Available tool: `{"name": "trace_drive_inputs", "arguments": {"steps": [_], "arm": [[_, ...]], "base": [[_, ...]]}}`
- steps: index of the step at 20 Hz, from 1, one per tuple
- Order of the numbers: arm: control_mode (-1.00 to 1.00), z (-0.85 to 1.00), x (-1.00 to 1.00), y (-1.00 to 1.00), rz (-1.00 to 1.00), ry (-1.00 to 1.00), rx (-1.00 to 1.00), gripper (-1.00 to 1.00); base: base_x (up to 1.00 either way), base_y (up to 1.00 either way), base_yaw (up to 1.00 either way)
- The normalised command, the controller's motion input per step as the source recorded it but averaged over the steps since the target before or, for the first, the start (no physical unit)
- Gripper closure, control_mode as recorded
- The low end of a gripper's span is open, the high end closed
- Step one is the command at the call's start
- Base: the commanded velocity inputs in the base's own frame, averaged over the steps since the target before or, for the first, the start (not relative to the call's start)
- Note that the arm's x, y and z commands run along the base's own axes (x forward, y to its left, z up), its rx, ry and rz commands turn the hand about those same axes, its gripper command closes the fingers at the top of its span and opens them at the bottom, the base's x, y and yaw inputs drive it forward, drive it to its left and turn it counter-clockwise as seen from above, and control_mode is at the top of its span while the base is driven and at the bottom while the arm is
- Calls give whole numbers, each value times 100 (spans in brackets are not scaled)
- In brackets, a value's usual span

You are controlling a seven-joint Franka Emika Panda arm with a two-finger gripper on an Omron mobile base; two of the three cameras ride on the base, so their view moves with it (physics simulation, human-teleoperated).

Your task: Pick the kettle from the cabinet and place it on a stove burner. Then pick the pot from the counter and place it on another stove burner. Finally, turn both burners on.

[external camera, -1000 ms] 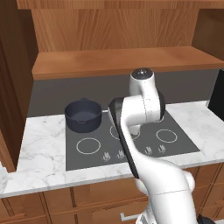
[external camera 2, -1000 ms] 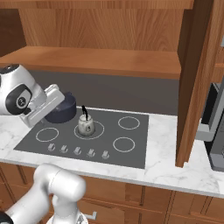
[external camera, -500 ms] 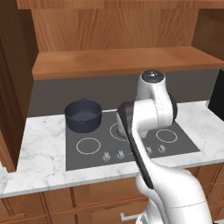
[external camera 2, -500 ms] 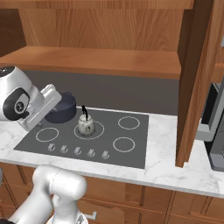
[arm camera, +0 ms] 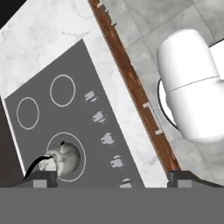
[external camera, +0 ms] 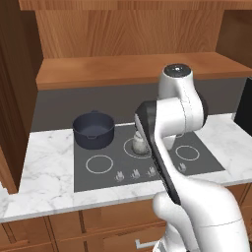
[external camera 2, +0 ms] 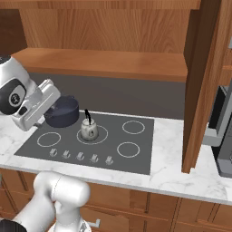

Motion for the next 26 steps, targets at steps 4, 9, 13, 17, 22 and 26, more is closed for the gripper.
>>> {"name": "trace_drive_inputs", "arguments": {"steps": [4,9,13,17,22,26], "arm": [[-100,28,0,0,9,27,-12,-100],[-100,-4,9,0,20,25,-19,-100],[-100,-13,6,0,27,18,-16,-100],[-100,-11,0,-1,30,13,-4,-100],[-100,-2,-2,-10,26,8,2,-100],[-100,-8,-13,-14,16,0,15,-100]], "base": [[0,0,0],[0,0,0],[0,0,0],[0,0,0],[0,0,0],[0,0,0]]}}
